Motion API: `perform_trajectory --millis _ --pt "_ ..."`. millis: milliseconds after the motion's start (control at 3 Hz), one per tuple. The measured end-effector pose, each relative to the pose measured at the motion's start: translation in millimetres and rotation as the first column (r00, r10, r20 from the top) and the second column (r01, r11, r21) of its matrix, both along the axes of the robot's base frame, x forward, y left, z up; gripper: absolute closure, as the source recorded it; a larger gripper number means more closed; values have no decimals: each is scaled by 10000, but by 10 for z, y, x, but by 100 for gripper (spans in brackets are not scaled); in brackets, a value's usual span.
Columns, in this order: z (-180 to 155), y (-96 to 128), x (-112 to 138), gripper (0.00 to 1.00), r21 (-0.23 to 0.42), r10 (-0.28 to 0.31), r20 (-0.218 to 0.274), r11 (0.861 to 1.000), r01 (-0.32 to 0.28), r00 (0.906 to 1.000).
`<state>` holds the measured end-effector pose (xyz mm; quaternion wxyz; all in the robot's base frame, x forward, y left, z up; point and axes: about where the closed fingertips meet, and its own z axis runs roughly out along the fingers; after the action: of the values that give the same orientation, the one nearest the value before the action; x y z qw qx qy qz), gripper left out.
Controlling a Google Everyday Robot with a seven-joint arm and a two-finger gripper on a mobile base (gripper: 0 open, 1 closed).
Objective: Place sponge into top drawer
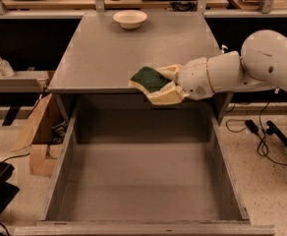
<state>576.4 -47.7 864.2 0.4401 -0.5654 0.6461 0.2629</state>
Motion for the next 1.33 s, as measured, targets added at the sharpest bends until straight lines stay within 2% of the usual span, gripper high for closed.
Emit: perform_trajectory --millis 333,667,1000,1333 --pt "-828 136 -192 100 -292 554 -833 9979 -580 9950" --pt "-1464 274 -458 100 -621 1260 -1476 9887 -1363 9810" --pt "-2126 365 -560 100 -1045 1407 -2245 9803 -1673 9643" --pt "-2738 415 -524 98 -1323 1004 -2832 9809 -1426 9538"
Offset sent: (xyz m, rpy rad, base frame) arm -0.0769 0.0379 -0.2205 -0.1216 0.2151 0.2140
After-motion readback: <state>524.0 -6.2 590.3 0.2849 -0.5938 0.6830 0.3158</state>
